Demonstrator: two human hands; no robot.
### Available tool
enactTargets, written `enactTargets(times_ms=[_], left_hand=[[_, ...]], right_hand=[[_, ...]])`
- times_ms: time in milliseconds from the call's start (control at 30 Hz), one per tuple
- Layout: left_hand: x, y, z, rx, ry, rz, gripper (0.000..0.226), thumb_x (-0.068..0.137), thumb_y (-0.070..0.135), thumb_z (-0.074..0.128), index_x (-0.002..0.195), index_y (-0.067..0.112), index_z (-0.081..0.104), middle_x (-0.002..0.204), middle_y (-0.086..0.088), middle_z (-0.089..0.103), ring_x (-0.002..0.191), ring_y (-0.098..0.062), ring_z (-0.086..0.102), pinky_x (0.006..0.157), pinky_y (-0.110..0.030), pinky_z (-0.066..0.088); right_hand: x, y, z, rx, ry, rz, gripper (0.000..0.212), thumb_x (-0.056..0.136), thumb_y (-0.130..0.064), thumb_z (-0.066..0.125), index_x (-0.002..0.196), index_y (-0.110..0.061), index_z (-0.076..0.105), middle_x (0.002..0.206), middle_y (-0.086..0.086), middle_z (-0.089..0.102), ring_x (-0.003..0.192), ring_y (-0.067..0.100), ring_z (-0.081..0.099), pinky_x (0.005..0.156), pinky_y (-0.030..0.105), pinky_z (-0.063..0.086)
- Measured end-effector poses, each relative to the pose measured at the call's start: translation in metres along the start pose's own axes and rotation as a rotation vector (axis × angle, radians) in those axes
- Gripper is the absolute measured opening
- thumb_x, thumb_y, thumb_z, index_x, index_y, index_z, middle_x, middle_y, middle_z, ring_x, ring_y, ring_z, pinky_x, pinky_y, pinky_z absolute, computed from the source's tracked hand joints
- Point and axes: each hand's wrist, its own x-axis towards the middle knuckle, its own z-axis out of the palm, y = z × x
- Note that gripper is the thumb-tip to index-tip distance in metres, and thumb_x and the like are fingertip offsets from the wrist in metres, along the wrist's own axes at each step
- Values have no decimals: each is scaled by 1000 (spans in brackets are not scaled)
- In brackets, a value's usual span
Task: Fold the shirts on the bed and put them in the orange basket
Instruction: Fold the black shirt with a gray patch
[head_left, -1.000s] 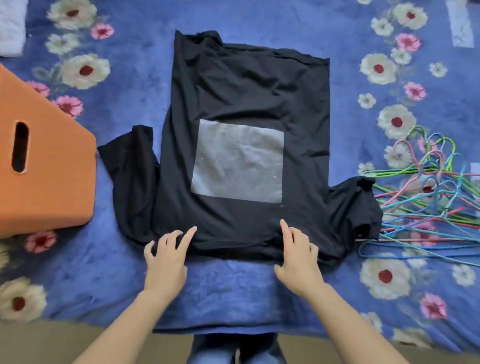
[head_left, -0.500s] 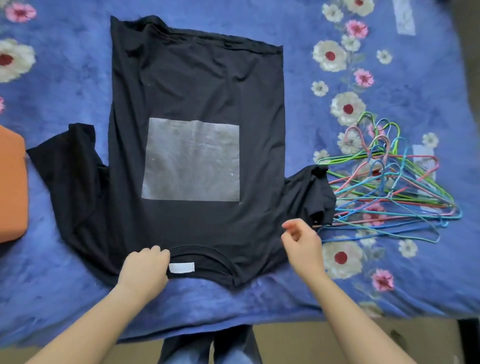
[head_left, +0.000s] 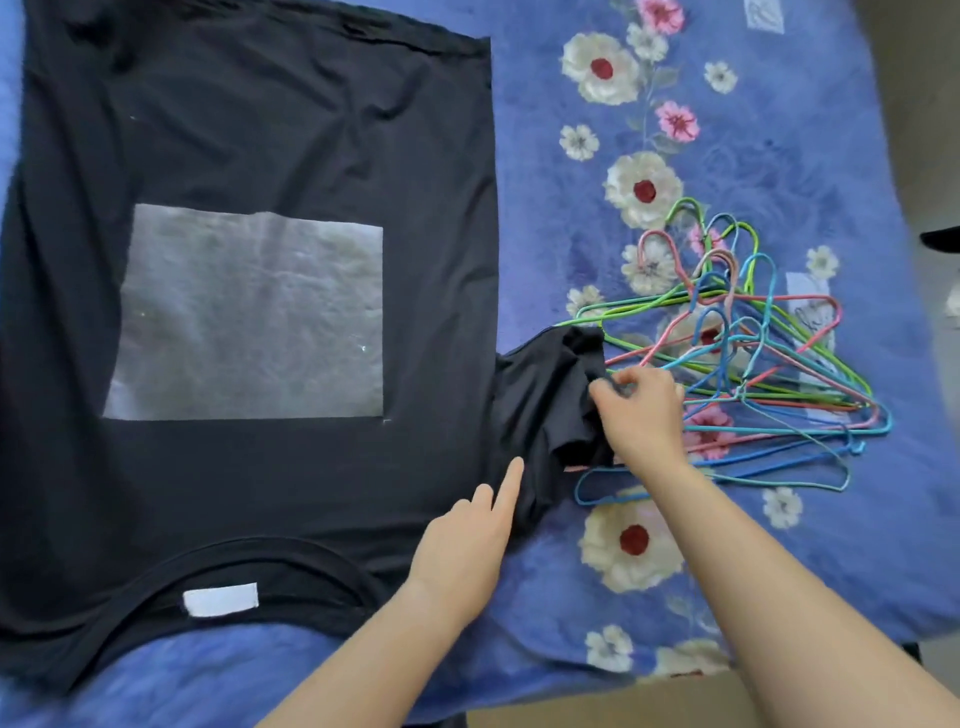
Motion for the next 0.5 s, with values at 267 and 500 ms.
enactTargets(times_ms=[267, 500], left_hand=[[7, 7, 1, -83, -90, 121, 91, 80, 16, 47, 150, 28, -9, 99, -2, 44, 80, -26, 48, 61, -32, 32], [0, 12, 31, -100, 129, 182, 89, 47, 33, 54, 132, 7, 54, 136, -13, 51, 119, -25, 43, 93, -29, 48]], right_hand=[[12, 46, -37, 403, -38, 312, 14, 80, -6, 57, 67, -10, 58, 63, 2, 47, 64, 16, 39, 58, 29, 29], [-4, -1, -50, 609, -85, 329, 23, 74, 5, 66, 76, -16, 57, 72, 5, 57, 65, 17, 51, 57, 27, 38]])
